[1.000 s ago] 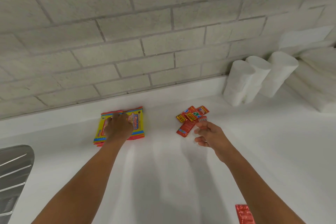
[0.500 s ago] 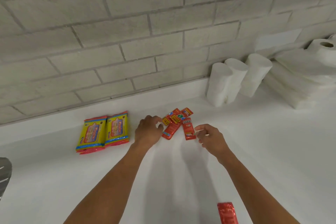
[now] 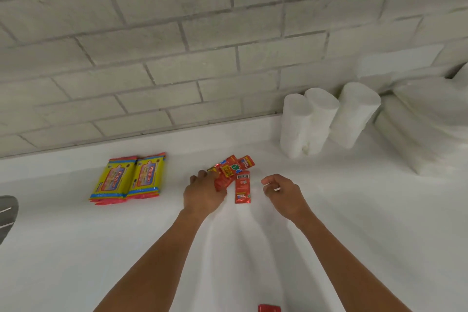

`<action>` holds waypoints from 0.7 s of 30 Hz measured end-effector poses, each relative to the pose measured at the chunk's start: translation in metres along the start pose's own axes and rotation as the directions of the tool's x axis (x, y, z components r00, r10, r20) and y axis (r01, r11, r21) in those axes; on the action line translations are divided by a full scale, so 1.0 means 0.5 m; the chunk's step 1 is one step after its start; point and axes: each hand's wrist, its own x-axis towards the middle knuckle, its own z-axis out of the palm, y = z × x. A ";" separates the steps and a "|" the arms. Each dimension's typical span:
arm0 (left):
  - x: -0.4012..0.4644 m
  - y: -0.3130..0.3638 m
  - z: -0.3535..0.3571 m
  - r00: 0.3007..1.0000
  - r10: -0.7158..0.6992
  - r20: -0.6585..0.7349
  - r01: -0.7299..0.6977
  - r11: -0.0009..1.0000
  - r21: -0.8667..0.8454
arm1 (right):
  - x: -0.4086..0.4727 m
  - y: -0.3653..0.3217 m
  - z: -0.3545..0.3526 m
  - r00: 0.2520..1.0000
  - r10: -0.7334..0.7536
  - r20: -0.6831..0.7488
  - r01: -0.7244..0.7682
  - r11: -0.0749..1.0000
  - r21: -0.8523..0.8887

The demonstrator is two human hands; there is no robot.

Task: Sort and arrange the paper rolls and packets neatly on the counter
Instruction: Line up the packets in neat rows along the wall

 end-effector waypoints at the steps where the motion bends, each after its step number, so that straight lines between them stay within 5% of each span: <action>1: -0.004 0.002 0.005 1.000 -0.005 -0.016 0.005 1.000 0.016 | 0.005 0.001 -0.002 1.000 0.000 0.011 0.000 1.000 0.005; 13: -0.045 -0.006 0.000 0.992 0.092 -0.081 -0.071 0.971 0.229 | 0.034 -0.001 0.011 0.990 -0.065 0.127 0.069 0.997 -0.029; 21: -0.078 -0.054 -0.038 0.981 0.169 -0.098 -0.164 0.985 0.056 | 0.020 -0.039 0.038 0.971 -0.134 0.199 0.145 0.989 -0.040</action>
